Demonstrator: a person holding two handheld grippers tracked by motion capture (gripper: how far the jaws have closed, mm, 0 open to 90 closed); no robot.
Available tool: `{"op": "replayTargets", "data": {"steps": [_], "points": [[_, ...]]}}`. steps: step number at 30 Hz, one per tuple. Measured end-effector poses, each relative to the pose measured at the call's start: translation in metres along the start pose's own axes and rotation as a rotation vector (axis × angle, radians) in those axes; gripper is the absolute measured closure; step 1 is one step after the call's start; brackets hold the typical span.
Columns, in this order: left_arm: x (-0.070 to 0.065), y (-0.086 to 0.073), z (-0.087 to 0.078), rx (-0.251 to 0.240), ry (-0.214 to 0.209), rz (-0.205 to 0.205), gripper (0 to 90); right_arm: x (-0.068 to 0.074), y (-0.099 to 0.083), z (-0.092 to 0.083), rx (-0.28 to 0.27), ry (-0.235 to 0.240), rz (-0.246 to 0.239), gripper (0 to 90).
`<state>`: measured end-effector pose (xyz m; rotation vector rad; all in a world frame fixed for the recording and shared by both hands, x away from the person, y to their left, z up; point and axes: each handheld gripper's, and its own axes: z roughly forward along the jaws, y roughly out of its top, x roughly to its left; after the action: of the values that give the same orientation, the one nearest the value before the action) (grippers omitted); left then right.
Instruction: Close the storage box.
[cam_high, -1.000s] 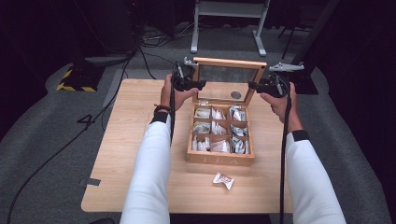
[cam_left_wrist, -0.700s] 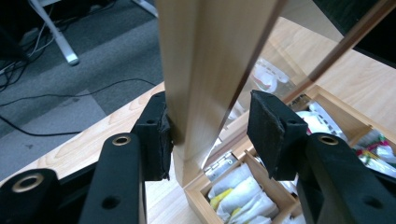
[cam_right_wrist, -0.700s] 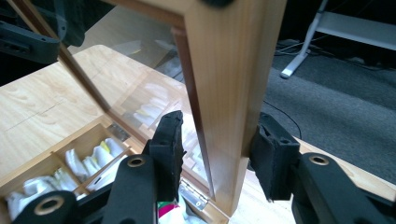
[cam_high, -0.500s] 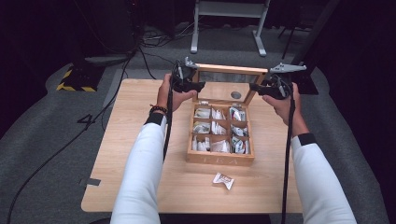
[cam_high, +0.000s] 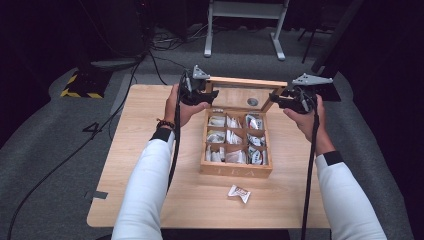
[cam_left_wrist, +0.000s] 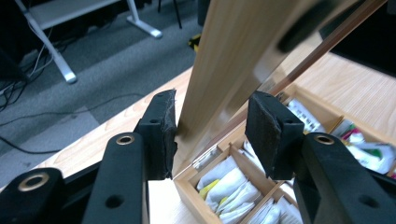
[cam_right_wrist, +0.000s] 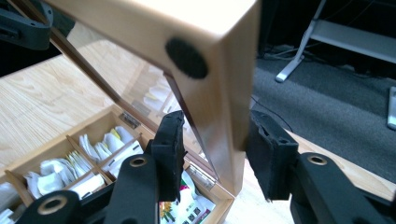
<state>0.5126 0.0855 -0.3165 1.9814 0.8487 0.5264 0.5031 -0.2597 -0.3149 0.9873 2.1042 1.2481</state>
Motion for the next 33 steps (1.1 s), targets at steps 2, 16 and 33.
{"op": "replayTargets", "data": {"steps": [2, 16, 33], "points": [[-0.002, 0.001, -0.004, -0.006, -0.003, 0.004, 53.7, 0.0, 0.0, -0.005, -0.014, 0.008, 0.014, 59.0], [-0.016, -0.004, -0.021, -0.008, -0.013, 0.037, 50.6, 0.012, -0.007, -0.017, 0.003, 0.019, -0.025, 57.0], [-0.026, -0.007, -0.039, 0.036, -0.038, 0.106, 49.1, 0.025, -0.012, -0.026, 0.034, 0.018, -0.056, 52.3]]}}
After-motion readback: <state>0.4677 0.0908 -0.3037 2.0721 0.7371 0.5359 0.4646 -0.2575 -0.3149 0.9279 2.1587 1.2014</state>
